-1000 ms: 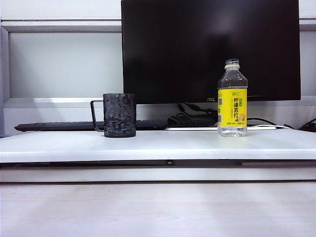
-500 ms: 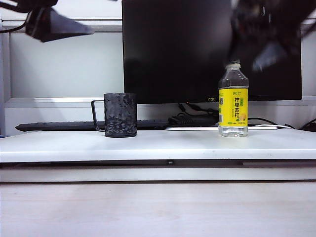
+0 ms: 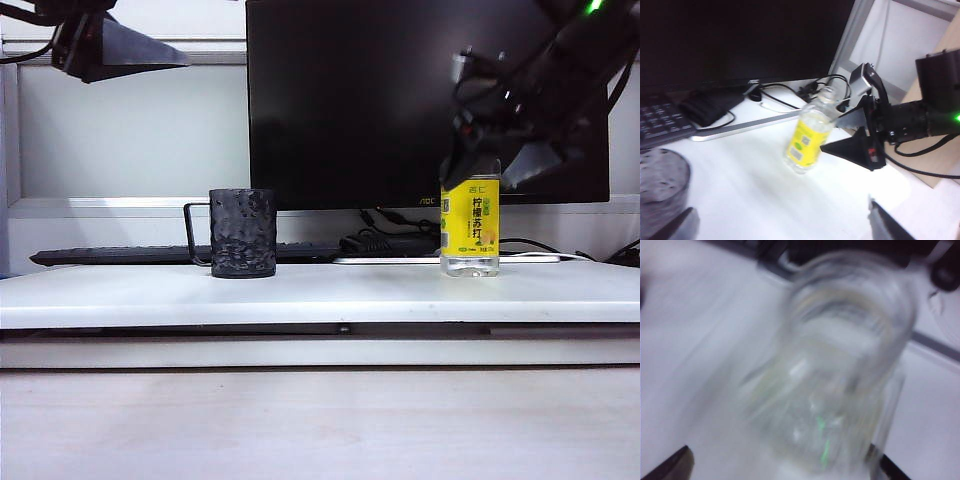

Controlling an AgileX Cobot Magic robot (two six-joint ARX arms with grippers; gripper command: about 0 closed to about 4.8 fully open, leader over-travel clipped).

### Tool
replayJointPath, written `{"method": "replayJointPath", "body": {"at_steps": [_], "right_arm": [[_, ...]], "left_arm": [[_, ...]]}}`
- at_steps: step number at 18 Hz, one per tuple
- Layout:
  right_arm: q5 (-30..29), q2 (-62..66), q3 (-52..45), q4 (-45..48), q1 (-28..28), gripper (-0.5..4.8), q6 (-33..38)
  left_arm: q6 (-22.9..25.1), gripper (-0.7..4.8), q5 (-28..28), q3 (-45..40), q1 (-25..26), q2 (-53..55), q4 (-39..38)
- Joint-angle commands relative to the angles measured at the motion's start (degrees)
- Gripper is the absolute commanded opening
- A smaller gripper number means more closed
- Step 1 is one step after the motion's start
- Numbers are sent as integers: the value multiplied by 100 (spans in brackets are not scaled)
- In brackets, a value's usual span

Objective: Carefully pick up the bottle and pour some water from the bottle into the cup.

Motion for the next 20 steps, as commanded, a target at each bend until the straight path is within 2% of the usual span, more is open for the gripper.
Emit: {"method": "replayJointPath", "body": {"at_steps": [1, 8, 9, 12, 13, 17, 18, 19, 20], "right_arm": [[33, 278, 15, 339, 4, 479, 94], [151, 400, 15, 426, 2, 479, 367], [120, 400, 15, 415, 2, 463, 407], [-33, 400, 17, 385, 4, 150, 498], [-61, 400, 17, 385, 4, 148, 498], [-63, 400, 17, 382, 4, 149, 496], [-188, 400, 17, 402, 2, 194, 492], [-302, 400, 17, 452, 2, 285, 474], [-378, 402, 17, 710, 4, 467, 476]], "left_arm": [[7, 479, 15, 22, 13, -20, 72], [9, 479, 11, 22, 13, -20, -122], [7, 479, 13, 22, 13, -20, -205], [7, 479, 13, 22, 13, -20, -245], [7, 479, 13, 22, 13, -20, -245], [7, 479, 28, 22, 13, -20, -249], [9, 479, 26, 22, 13, -20, -254], [13, 479, 17, 22, 13, -20, -254], [168, 479, -44, 22, 13, -20, -251]]}}
